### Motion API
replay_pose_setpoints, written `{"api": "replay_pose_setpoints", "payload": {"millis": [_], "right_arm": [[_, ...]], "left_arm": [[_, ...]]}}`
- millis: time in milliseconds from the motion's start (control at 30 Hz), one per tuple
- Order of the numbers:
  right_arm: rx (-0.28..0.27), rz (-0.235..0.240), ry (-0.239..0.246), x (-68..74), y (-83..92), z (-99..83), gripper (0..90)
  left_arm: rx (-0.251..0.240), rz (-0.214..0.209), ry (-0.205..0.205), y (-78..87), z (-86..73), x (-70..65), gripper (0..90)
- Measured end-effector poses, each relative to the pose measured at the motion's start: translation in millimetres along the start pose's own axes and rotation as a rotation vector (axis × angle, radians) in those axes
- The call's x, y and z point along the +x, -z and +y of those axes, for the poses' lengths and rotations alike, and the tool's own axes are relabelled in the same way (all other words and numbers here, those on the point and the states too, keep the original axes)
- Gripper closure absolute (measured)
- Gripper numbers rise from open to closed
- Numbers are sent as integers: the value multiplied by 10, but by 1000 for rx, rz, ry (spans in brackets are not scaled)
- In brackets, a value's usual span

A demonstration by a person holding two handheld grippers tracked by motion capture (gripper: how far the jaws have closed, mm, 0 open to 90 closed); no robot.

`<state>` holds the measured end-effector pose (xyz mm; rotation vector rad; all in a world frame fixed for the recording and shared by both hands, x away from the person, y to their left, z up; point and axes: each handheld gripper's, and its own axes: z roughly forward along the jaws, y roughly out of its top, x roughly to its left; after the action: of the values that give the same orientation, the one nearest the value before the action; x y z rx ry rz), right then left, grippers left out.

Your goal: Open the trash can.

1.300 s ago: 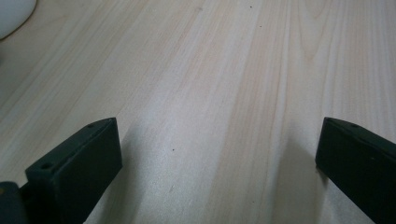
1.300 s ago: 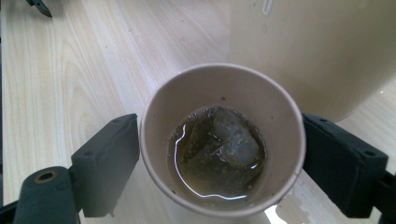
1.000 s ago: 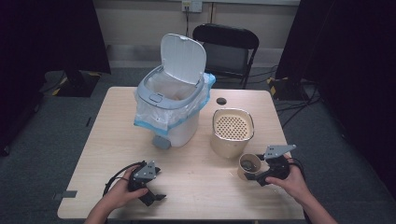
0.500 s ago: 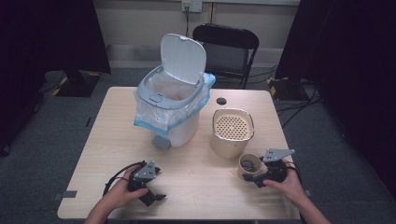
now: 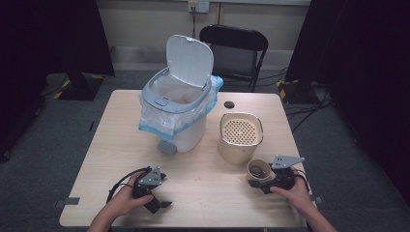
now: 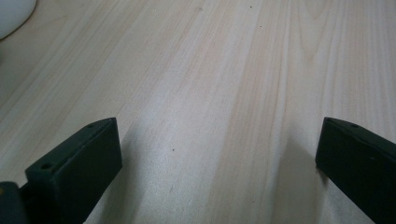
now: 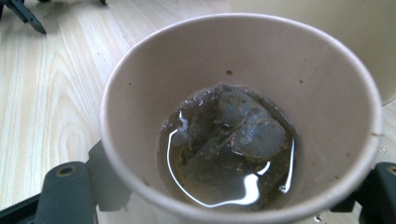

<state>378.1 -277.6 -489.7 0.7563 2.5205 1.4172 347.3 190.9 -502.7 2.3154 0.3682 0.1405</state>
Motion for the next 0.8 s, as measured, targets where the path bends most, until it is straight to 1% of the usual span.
{"api": "replay_pose_setpoints", "payload": {"millis": [67,133,267,333,533,600,667,767,800], "right_arm": [[-5,2,-3,-2,-6,-5,232],[-22,-1,-12,-7,-16,-19,246],[-31,-4,-15,-11,-17,-31,261],[-27,-12,-8,-2,-13,-27,267],[-21,-11,-5,-8,3,-22,280],[-14,-20,4,-12,22,-21,282],[-8,-24,-1,-27,44,-25,283],[4,-39,7,-50,88,-20,284],[0,-41,6,-57,101,-17,285]], "left_arm": [[0,0,0,0,0,0,0],[2,1,0,1,1,0,0],[-2,0,0,-1,-1,0,0],[0,0,0,0,0,0,0],[2,1,0,1,1,0,0],[2,1,0,1,1,0,0],[-2,-1,1,-2,-1,0,0],[2,1,1,1,1,-1,0],[2,1,1,1,1,-1,0]]}}
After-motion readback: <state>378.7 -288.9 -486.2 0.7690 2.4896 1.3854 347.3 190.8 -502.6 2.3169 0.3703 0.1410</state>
